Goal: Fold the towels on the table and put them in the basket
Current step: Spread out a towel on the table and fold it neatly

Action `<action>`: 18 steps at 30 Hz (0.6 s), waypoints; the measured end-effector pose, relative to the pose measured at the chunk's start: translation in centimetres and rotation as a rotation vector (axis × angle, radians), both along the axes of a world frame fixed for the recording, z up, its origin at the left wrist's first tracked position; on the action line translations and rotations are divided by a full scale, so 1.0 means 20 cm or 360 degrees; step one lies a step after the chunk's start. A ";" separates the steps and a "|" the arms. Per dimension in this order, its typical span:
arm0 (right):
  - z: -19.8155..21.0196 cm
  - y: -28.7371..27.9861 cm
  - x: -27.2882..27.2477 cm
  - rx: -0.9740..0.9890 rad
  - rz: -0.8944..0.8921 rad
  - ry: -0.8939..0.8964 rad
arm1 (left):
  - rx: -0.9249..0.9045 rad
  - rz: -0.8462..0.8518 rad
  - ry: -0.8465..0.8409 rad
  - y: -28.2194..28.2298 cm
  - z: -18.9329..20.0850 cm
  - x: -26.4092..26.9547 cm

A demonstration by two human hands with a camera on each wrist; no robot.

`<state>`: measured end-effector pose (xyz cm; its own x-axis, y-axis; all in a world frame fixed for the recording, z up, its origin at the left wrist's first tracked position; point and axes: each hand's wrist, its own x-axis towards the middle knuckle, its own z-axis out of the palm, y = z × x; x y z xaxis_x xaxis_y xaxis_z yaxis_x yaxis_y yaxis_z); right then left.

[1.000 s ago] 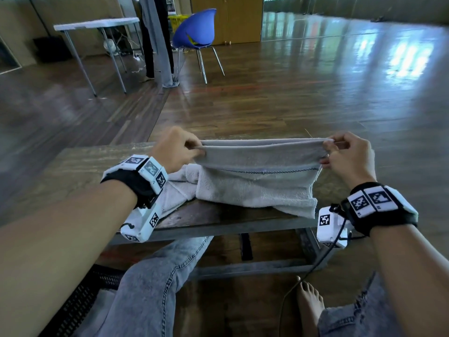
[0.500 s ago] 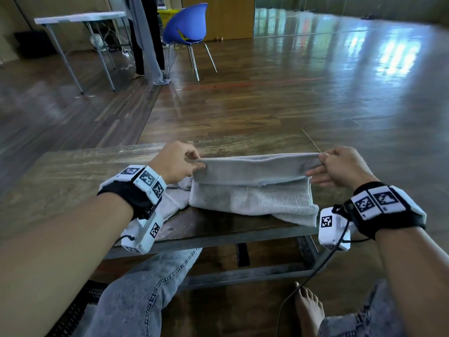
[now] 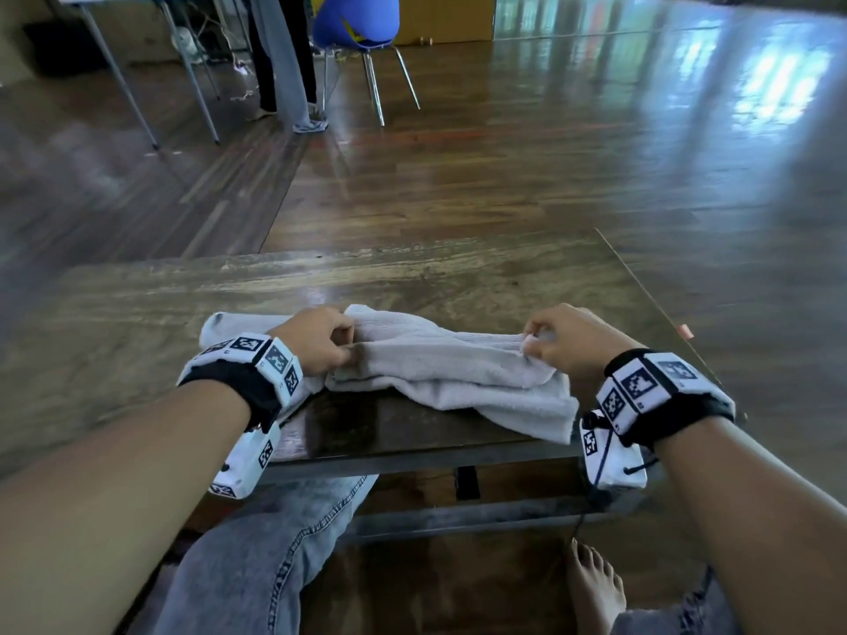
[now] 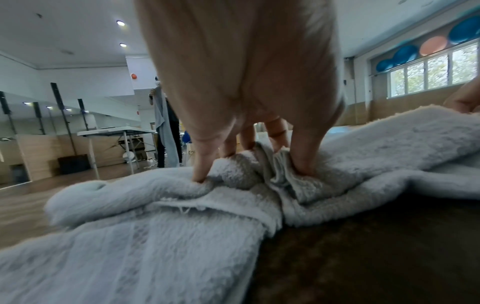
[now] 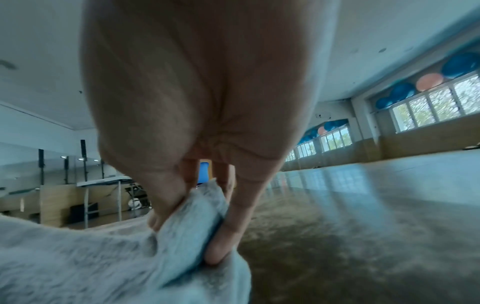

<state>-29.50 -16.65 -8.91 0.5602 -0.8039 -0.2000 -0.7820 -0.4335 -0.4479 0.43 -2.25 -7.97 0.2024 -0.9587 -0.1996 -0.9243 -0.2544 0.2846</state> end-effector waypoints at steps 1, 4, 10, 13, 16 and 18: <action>0.00 0.01 0.04 0.0009 0.0031 -0.0033 | 0.0024 0.0030 -0.0030 0.02 0.01 0.03; 0.02 0.03 0.14 -0.0005 0.0039 -0.0144 | 0.0048 0.0049 -0.0099 0.07 0.06 0.11; 0.13 -0.02 0.23 -0.0177 -0.0200 -0.0274 | -0.0239 0.0044 -0.0081 0.04 0.17 0.12; 0.18 -0.10 0.24 -0.0244 -0.0272 -0.0448 | -0.0425 0.0107 -0.0055 -0.08 0.27 0.12; 0.31 -0.26 0.23 -0.0423 -0.0288 -0.0523 | -0.0805 0.0202 -0.0150 -0.24 0.45 0.14; 0.46 -0.39 0.24 -0.0528 -0.0377 -0.0782 | -0.1069 0.0298 -0.0182 -0.34 0.58 0.17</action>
<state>-24.70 -24.36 0.31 0.3226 -0.8923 0.3159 -0.6112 -0.4512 -0.6503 3.89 -9.13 3.72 0.3605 -0.8139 0.4556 -0.9156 -0.2156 0.3395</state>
